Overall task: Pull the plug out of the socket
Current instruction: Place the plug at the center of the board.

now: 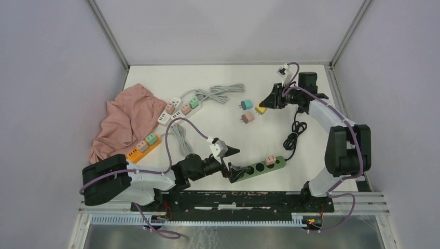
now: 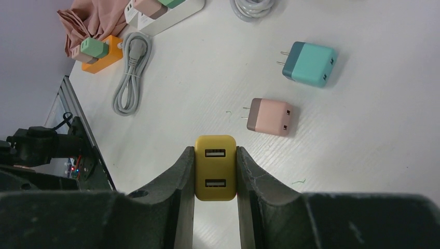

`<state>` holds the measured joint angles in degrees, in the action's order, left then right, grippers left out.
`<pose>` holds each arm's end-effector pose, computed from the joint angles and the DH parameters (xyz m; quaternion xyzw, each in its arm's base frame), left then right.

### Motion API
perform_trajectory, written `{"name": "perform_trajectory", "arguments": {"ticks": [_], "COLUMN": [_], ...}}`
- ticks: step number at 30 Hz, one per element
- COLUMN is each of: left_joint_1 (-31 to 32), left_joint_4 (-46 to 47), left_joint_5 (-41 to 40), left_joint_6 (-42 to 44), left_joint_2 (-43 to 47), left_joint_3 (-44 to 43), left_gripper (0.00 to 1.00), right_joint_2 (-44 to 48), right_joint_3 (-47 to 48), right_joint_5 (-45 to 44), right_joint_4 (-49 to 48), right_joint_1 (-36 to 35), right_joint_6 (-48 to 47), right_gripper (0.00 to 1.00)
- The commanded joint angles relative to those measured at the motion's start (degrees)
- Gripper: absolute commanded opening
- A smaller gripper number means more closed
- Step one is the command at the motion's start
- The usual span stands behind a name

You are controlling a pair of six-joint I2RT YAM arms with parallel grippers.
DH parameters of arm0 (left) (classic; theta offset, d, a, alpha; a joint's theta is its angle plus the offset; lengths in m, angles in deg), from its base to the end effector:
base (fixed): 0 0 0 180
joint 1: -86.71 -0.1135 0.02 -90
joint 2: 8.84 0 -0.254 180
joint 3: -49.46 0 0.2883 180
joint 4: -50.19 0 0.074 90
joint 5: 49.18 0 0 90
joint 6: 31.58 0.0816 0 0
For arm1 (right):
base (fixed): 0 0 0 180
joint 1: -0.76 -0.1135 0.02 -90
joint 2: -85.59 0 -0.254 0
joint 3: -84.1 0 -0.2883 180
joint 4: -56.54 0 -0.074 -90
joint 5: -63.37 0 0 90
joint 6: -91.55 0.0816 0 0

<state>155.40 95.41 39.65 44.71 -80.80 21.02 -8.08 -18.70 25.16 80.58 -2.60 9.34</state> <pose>0.1127 -0.2844 0.1611 0.3150 0.6212 -0.4672 0.5445 0.4029 0.0879 0.2044 -0.1511 0.8234 0.4313 0.3362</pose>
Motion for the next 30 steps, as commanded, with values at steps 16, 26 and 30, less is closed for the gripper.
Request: {"name": "perform_trajectory", "arguments": {"ticks": [16, 26, 30], "left_joint_1": [-0.8, -1.0, -1.1], "left_joint_4": [8.2, 8.5, 8.8], "left_joint_5": [-2.0, -2.1, -2.2], "left_joint_6": [-4.1, -4.6, -4.8], "left_joint_2": [-4.6, -4.5, -4.8], "left_joint_3": [0.3, 0.6, 0.8], "left_gripper": [0.99, 0.99, 1.0], "right_joint_2": [-7.4, -9.5, -10.3], "right_joint_3": [-3.6, -3.7, -3.5], "right_joint_5": [-3.1, -4.6, -4.7], "right_joint_4": [-13.7, -13.9, -13.9], "right_joint_1": [2.4, 3.4, 3.7], "right_joint_6": [17.4, 19.9, 20.6], "right_gripper": [0.17, 0.19, 0.2]}}
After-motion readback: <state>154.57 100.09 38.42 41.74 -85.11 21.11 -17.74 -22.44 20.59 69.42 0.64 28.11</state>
